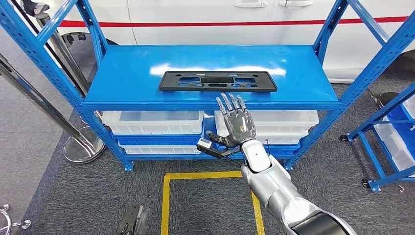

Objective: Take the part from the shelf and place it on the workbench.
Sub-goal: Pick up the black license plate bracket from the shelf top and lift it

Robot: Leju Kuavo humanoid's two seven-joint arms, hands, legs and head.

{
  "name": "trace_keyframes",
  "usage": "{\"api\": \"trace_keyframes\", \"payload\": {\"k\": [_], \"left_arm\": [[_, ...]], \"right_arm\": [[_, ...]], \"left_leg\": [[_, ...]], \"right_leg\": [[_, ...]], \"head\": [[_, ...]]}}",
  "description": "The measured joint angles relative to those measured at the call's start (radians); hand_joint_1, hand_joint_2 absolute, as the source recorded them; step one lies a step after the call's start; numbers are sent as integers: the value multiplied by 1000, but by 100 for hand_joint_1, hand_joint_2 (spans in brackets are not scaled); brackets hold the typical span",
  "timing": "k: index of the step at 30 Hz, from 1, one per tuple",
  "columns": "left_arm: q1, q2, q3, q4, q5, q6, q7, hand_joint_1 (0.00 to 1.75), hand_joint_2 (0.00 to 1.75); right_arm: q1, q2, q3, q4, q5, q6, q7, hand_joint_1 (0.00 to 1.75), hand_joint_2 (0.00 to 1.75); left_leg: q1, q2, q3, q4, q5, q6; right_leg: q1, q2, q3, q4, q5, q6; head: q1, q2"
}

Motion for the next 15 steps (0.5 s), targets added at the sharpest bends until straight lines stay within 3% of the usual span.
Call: {"api": "trace_keyframes", "payload": {"k": [2, 3, 6, 8, 12, 13, 14, 15], "left_arm": [[-1, -1, 0, 0, 0, 0, 0, 0, 0], [-1, -1, 0, 0, 0, 0, 1, 0, 0], [0, -1, 0, 0, 1, 0, 4, 0, 0], [0, -1, 0, 0, 2, -2, 6, 0, 0], [1, -1, 0, 0, 4, -6, 11, 0, 0], [3, 0, 0, 0, 3, -7, 12, 0, 0], [4, 0, 0, 0, 2, -8, 12, 0, 0], [4, 0, 0, 0, -1, -9, 12, 0, 0]], "right_arm": [[-1, 0, 0, -2, -2, 0, -1, 0, 0], [-1, 0, 0, -3, -3, 0, -4, 0, 44], [0, 0, -4, -5, -34, 0, -28, 0, 175], [-1, 4, -21, -1, -126, 0, -79, 0, 175], [-3, 16, -105, 25, -335, 0, -192, 0, 175], [-3, 16, -125, 31, -355, 0, -204, 0, 175], [-3, 16, -144, 37, -365, 0, -211, 0, 175], [-3, 16, -165, 41, -371, 0, -216, 0, 175]], "left_leg": [[-1, -8, -4, 12, -7, -8], [-3, -11, -7, 17, -10, -13], [-2, -13, -13, 20, -12, -27], [0, -6, -26, 52, -37, -37], [5, 9, -130, 284, -145, -52], [5, 10, -141, 306, -144, -51], [5, 11, -133, 289, -125, -49], [4, 11, -105, 232, -90, -44]], "right_leg": [[-2, 4, 56, -121, 50, -3], [-1, 5, 71, -155, 59, -5], [2, 7, 72, -169, 61, -20], [0, 6, 75, -175, 65, -33], [1, 0, 76, -177, 66, -42], [2, -1, 76, -177, 66, -42], [2, -2, 77, -177, 65, -42], [3, -1, 78, -176, 65, -42]], "head": [[0, 0], [0, 0], [0, 0], [-1, 0], [-2, 0], [-2, 0], [-2, 0], [-2, 0]]}}
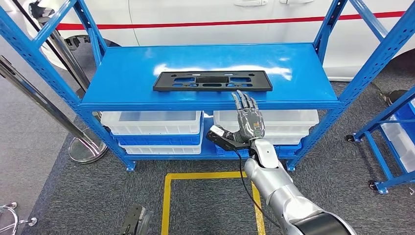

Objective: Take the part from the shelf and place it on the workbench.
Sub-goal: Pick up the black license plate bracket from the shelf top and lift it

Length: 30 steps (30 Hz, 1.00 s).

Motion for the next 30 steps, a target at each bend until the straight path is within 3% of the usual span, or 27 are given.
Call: {"api": "trace_keyframes", "payload": {"k": [2, 3, 6, 8, 9, 11, 13, 14, 15, 16, 18, 19, 22, 24, 27, 28, 29, 30], "left_arm": [[-2, 0, 0, 0, -6, 0, 0, 0, 0], [-3, 0, 0, 0, -8, 0, 0, 0, 0], [-3, -1, 0, 0, -11, -3, 0, 0, 0], [-3, -3, 0, 0, -11, -5, 0, 0, 0], [-4, -4, 0, 0, -12, -6, 0, 0, 0], [-5, -4, 0, 0, -13, -8, 0, 0, 0], [-4, -4, 0, 0, -14, -12, 0, 0, 0], [-3, -4, 0, 0, -15, -15, 0, 0, 0], [-3, -4, 0, 0, -16, -17, 0, 0, 0], [-3, -4, 0, 0, -19, -19, 0, 0, 0], [-5, -4, 0, 0, -25, -23, -2, 0, 0], [-6, -4, 0, 0, -27, -26, -4, 0, 0], [-7, -4, -1, 0, -32, -32, -11, 0, 0], [-8, -4, -2, 0, -32, -33, -13, 0, 0], [-6, -4, -2, 0, -33, -34, -13, 0, 0], [-4, -4, -2, 0, -33, -34, -13, 0, 0], [-2, -4, -2, 0, -33, -34, -13, 0, 0], [-1, -4, -2, 0, -32, -34, -13, 0, 0]], "right_arm": [[0, 0, -39, 3, 0, 0, -6, 0, 175], [-1, 0, -56, 4, 2, 0, -7, 0, 175], [-1, 0, -92, 12, 20, 0, 14, 0, 175], [-4, -2, -111, 15, 41, 0, 41, 0, 175], [-5, -4, -120, 17, 50, 0, 50, 0, 175], [-6, -7, -137, 22, 58, 0, 56, 0, 175], [-2, -9, -152, 30, 68, 0, 56, 0, 175], [-1, -9, -159, 33, 74, 0, 54, 0, 175], [0, -10, -165, 34, 78, 0, 51, 0, 175], [-1, -10, -171, 35, 81, 0, 46, 0, 175], [-2, -9, -181, 35, 87, 0, 36, 0, 175], [-2, -8, -186, 35, 92, 0, 31, 0, 175], [0, -6, -200, 31, 100, 0, 20, 0, 175], [0, -4, -204, 25, 100, 0, 16, 0, 175], [4, -3, -206, 21, 100, 0, 13, 0, 175], [6, -3, -208, 21, 100, 0, 13, 0, 175], [9, -2, -209, 21, 100, 0, 13, 0, 175], [10, -2, -211, 21, 100, 0, 13, 0, 175]], "left_leg": [[-4, 2, 70, -145, 58, 14], [-7, 2, 93, -192, 71, 19], [-10, 1, 106, -222, 76, 28], [-6, 1, 113, -239, 86, 38], [-2, 2, 116, -247, 91, 43], [-2, 2, 115, -250, 94, 47], [-3, 1, 114, -248, 94, 47], [-4, 0, 114, -246, 93, 47], [-4, -1, 114, -243, 91, 45], [-3, -2, 113, -239, 87, 43], [-6, -3, 110, -230, 77, 35], [-8, -4, 109, -227, 71, 29], [-8, -3, 112, -224, 61, 13], [-7, -1, 96, -180, 39, 2], [-3, 1, -14, 17, -30, -11], [-2, 1, -50, 66, -34, -12], [-2, 1, -69, 77, -17, -10], [-3, 1, -66, 44, 24, -6]], "right_leg": [[3, 0, 2, 0, -1, 3], [3, 0, 2, -1, -1, 7], [4, -1, 2, -7, 4, 24], [4, 1, -3, 8, -12, 35], [5, 2, -17, 41, -35, 38], [3, 4, -73, 163, -99, 43], [0, 4, -119, 254, -125, 47], [-1, 4, -118, 248, -109, 48], [-2, 4, -98, 207, -79, 48], [-3, 4, -65, 136, -42, 46], [-3, 5, -9, 25, -5, 40], [-1, 6, 4, -3, -3, 36], [0, 6, 10, -10, -12, 18], [-4, 5, 23, -13, -17, 5], [-3, 4, 47, -14, -36, -3], [-3, 5, 57, -13, -44, -3], [-2, 5, 67, -13, -53, -3], [-1, 6, 81, -13, -63, -1]], "head": [[0, 0], [0, 0], [0, 0], [1, 0], [1, 0], [1, 0], [1, 0], [1, 0], [1, 0], [1, 0], [1, 0], [1, 0], [1, 0], [0, 0], [0, 0], [0, 0], [0, 0], [0, 0]]}}
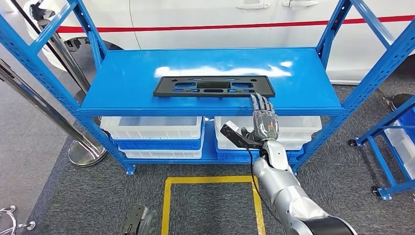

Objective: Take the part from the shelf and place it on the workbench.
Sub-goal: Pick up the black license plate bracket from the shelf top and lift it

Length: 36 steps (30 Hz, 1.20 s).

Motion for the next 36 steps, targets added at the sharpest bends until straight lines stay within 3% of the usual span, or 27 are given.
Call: {"api": "trace_keyframes", "payload": {"k": [2, 3, 4, 6, 8, 10, 12, 14, 15, 16, 19, 20, 22, 24, 26, 28, 29, 30, 31, 33, 34, 36], "left_arm": [[0, 0, 0, 0, 0, 0, 0, 0, 0], [0, 0, 0, 0, 0, 0, 0, 0, 0], [-1, 1, 0, 0, 0, 0, 0, 0, 0], [-1, 1, -1, 0, -1, 0, 0, 0, 0], [0, 0, -2, 0, -1, 1, 0, 0, 0], [-2, 0, -3, 0, -2, 1, 0, 0, 0], [-4, -1, -4, 0, -3, 2, 0, 0, 0], [-3, -1, -4, 0, -2, 9, 8, 0, 0], [-2, -1, -4, 0, -2, 17, 14, 0, 0], [-2, -1, -4, 0, -2, 25, 21, 0, 0], [-1, -2, -4, 0, -7, 40, 32, 0, 0], [-3, -2, -4, 0, -9, 41, 33, 0, 0], [-8, -2, -4, 0, -9, 40, 33, 0, 0], [-11, -3, -4, 0, -9, 36, 30, 0, 0], [-12, -3, -4, 0, -10, 36, 26, 0, 0], [-12, -3, -4, 0, -13, 38, 23, 0, 0], [-12, -3, -4, 0, -14, 40, 21, 0, 0], [-11, -2, -4, 0, -16, 41, 20, 0, 0], [-11, -2, -4, 0, -17, 43, 19, 0, 0], [-12, -2, -4, 0, -20, 47, 16, 0, 0], [-13, -2, -4, 0, -21, 49, 14, 0, 0], [-12, -2, -4, 0, -23, 52, 13, 0, 0]], "right_arm": [[1, 2, -2, 0, 0, 0, -1, 0, 175], [1, 3, -4, 0, 1, 0, -3, 0, 175], [1, 4, -5, -1, 1, -1, -6, 0, 175], [4, 6, -9, -1, 2, -1, -11, 0, 175], [5, 7, -10, -5, 5, -2, -15, 0, 175], [1, 7, -13, -8, 8, -3, -19, 0, 175], [1, 7, -18, -8, 11, -3, -24, 0, 175], [11, 7, -24, -8, 15, -3, -30, 0, 175], [16, 7, -27, -8, 16, -3, -32, 0, 175], [18, 7, -31, -8, 17, -3, -33, 0, 175], [25, 7, -40, -8, 18, -2, -35, 0, 175], [26, 7, -42, -11, 18, -2, -37, 0, 175], [22, 9, -43, -18, 19, -2, -40, 0, 175], [16, 11, -45, -24, 21, -3, -45, 0, 175], [16, 12, -50, -26, 23, -3, -51, 0, 175], [18, 14, -57, -27, 18, -3, -61, 0, 175], [20, 16, -62, -29, 15, -3, -68, 0, 175], [23, 18, -70, -34, 13, -3, -76, 0, 175], [27, 21, -79, -42, 13, -3, -85, 0, 175], [33, 30, -101, -63, 19, -3, -102, 0, 175], [34, 34, -112, -71, 23, -2, -108, 0, 175], [39, 39, -132, -83, 31, -2, -114, 87, 175]], "left_leg": [[-5, 1, 46, -135, 96, 17], [-11, 1, 72, -193, 124, 27], [-16, 2, 92, -230, 130, 38], [-22, 2, 112, -258, 110, 54], [-17, 0, 140, -287, 96, 62], [-10, -2, 176, -310, 85, 68], [-10, -3, 205, -316, 68, 72], [-8, -7, 237, -315, 44, 70], [-7, -9, 254, -314, 30, 68], [-6, -11, 272, -313, 15, 64], [-7, -14, 302, -298, -32, 47], [-7, -14, 305, -292, -44, 40], [-6, -13, 306, -285, -51, 29], [-3, -9, 291, -244, -53, 21], [1, -5, 231, -135, -82, 10], [5, -3, 152, -25, -131, -1], [7, -2, 126, -2, -139, -3], [7, -2, 117, -15, -124, -4], [7, -2, 125, -61, -86, -2], [4, -1, 167, -195, -3, 8], [2, 0, 183, -243, 12, 14], [-4, -1, 191, -273, 16, 26]], "right_leg": [[1, 0, 30, -4, -23, 4], [2, 0, 44, -8, -33, 7], [1, 0, 52, -15, -40, 13], [0, -2, 64, -23, -40, 26], [2, -3, 53, 9, -25, 37], [2, 0, -7, 101, -15, 45], [-1, 1, -91, 198, -49, 51], [-4, 1, -157, 229, -100, 55], [-6, 0, -174, 210, -102, 56], [-8, 0, -180, 169, -73, 56], [-7, -1, -177, 21, 121, 47], [-4, 0, -179, 3, 158, 39], [1, 2, -177, 5, 158, 21], [-1, 3, -160, -5, 151, 9], [-4, 3, -142, -14, 144, 0], [-4, 2, -135, -14, 136, -2], [-4, 3, -133, -13, 132, -2], [-4, 3, -130, -11, 128, -1], [-4, 4, -126, -9, 125, 0], [-3, 4, -119, -6, 120, 4], [-2, 4, -118, -6, 119, 8], [-1, 4, -117, -8, 119, 21]], "head": [[0, 0], [0, 0], [0, 0], [0, 0], [0, 0], [0, 0], [1, 0], [1, 0], [1, 0], [1, 0], [0, 0], [0, 0], [1, 0], [1, 0], [1, 0], [1, 0], [1, 0], [1, 0], [0, 0], [1, 0], [1, 0], [1, 0]]}}
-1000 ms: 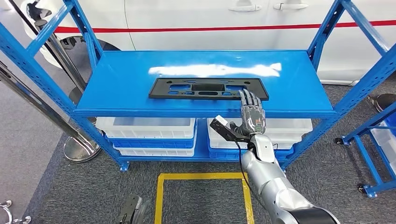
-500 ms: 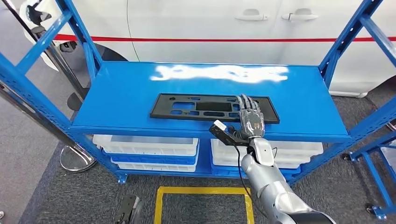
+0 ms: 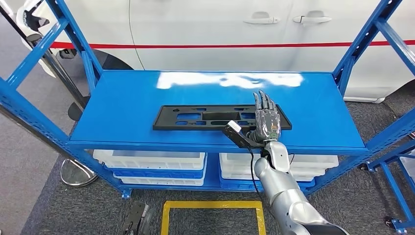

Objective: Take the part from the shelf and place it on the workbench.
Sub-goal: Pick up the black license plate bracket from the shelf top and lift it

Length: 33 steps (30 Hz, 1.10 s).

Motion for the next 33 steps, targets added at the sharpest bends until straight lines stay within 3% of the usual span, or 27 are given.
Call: {"api": "trace_keyframes", "payload": {"k": [2, 4, 7, 8, 9, 10, 12, 14, 17, 19, 22, 24, 25, 28, 30, 33], "left_arm": [[3, 0, 0, 0, -3, 2, 0, 0, 0], [3, -1, 0, 0, -5, 3, 0, 0, 0], [3, -2, 0, 0, -6, 3, 1, 0, 0], [4, -2, 0, 0, -6, 3, 2, 0, 0], [5, -2, 0, 0, -6, 3, 2, 0, 0], [5, -2, 0, 0, -6, 2, 3, 0, 0], [5, -3, 0, 0, -7, 2, 2, 0, 0], [3, -5, 0, 0, -6, 2, 2, 0, 0], [3, -6, 0, 0, -5, 3, -1, 0, 0], [2, -6, 0, 0, -4, 4, -1, 0, 0], [3, -7, 0, 0, -4, 5, -2, 0, 0], [6, -7, 0, 0, -3, 6, -2, 0, 0], [7, -7, 0, 0, -3, 6, -3, 0, 0], [5, -7, 0, 0, 1, 14, -4, 0, 0], [6, -7, 0, 0, 4, 26, -6, 0, 0], [9, -8, 1, 0, 6, 48, -11, 0, 0]], "right_arm": [[6, 3, -16, -9, 1, 0, -6, 174, 175], [8, 5, -30, -13, -1, 0, -15, 175, 175], [19, 6, -48, -17, -3, 0, -24, 175, 175], [24, 6, -52, -17, -3, 0, -26, 175, 175], [29, 6, -56, -18, -4, 0, -27, 175, 175], [33, 6, -59, -20, -5, 0, -30, 175, 175], [34, 6, -62, -27, -10, 0, -41, 175, 175], [35, 8, -65, -38, -16, 0, -57, 175, 175], [38, 11, -67, -55, -18, -1, -74, 175, 175], [36, 15, -67, -66, -18, -2, -79, 175, 175], [37, 20, -67, -76, -18, -3, -82, 175, 175], [39, 21, -67, -80, -20, -3, -85, 175, 175], [40, 21, -67, -83, -21, -3, -86, 175, 175], [39, 21, -67, -86, -44, -3, -96, 175, 175], [38, 22, -67, -89, -102, -4, -131, 175, 175], [38, 29, -38, -127, -239, 2, -170, 175, 175]], "left_leg": [[2, 0, 5, -9, 20, 12], [7, 2, 11, -20, 35, 24], [7, 2, 7, -22, 41, 31], [6, 2, 6, -21, 41, 31], [6, 1, 5, -19, 40, 31], [6, 1, 5, -17, 39, 30], [5, -1, 3, -7, 32, 24], [1, -1, -1, 4, 24, 15], [0, -1, -3, 8, 18, 2], [2, 0, -18, 45, -10, -9], [7, 1, -100, 226, -99, -23], [9, 1, -136, 295, -110, -25], [9, 1, -128, 274, -88, -23], [7, 1, -35, 74, 7, -12], [3, 0, -4, 8, 21, -4], [2, 0, -2, -2, 27, 12]], "right_leg": [[0, -1, 1, -1, -1, 14], [0, -1, -14, 42, -36, 22], [-1, -1, -89, 224, -139, 28], [-1, -2, -106, 266, -153, 30], [-2, -2, -106, 272, -147, 30], [-2, -2, -86, 239, -124, 30], [-2, -2, -15, 108, -68, 26], [0, -2, 28, 25, -46, 19], [2, -2, 31, 14, -48, 5], [-2, -4, 35, 10, -46, -8], [-3, -6, 38, 8, -48, -15], [-2, -7, 38, 8, -48, -16], [-2, -6, 39, 8, -49, -15], [0, -5, 43, 9, -51, -10], [2, -4, 42, 8, -49, 0], [1, -2, 40, 7, -49, 18]], "head": [[0, 0], [0, 0], [0, 0], [0, 0], [0, 0], [0, 0], [0, 0], [0, 0], [0, 0], [0, 0], [-1, 0], [-1, 0], [-1, 0], [-1, 0], [-1, 0], [0, 0]]}}
